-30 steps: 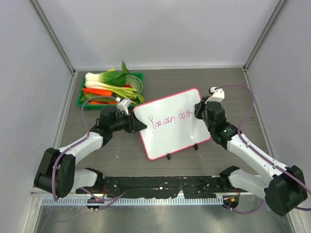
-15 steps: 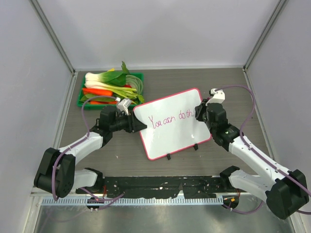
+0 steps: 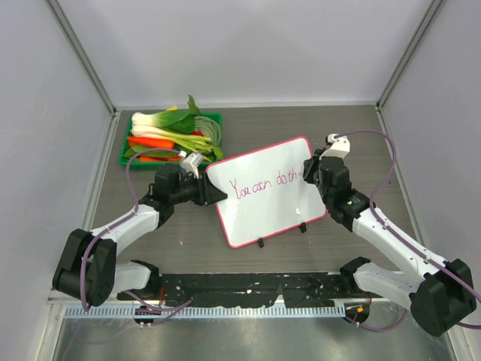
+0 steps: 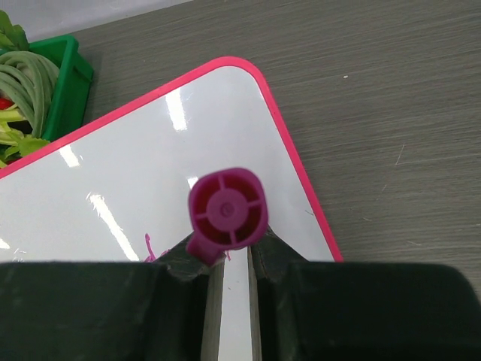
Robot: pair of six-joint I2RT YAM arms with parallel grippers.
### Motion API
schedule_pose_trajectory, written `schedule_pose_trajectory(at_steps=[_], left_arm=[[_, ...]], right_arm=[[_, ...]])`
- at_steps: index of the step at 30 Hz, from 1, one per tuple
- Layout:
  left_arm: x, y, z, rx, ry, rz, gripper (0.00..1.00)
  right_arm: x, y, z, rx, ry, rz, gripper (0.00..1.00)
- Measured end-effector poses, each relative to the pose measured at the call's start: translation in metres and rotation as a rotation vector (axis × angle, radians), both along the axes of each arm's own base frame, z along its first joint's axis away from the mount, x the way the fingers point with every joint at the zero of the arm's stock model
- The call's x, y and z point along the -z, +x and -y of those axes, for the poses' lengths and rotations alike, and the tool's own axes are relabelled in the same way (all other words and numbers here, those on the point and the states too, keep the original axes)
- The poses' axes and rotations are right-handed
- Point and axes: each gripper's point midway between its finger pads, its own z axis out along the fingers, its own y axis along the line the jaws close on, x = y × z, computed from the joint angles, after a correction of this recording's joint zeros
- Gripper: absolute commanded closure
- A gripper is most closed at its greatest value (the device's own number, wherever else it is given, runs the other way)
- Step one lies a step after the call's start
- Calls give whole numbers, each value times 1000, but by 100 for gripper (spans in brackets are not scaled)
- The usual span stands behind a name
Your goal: Write a sentence on the whiteboard
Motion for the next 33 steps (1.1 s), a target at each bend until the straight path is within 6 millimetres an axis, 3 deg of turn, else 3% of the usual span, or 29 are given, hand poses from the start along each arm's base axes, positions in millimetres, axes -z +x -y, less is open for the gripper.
schedule_pose_trajectory(at_steps=[16,33], left_arm=[[0,0,0,0,0,0,100],[0,0,0,0,0,0,100]], right_arm=[[-1,13,-2,22,5,19,99],[8,3,0,7,2,0,99]])
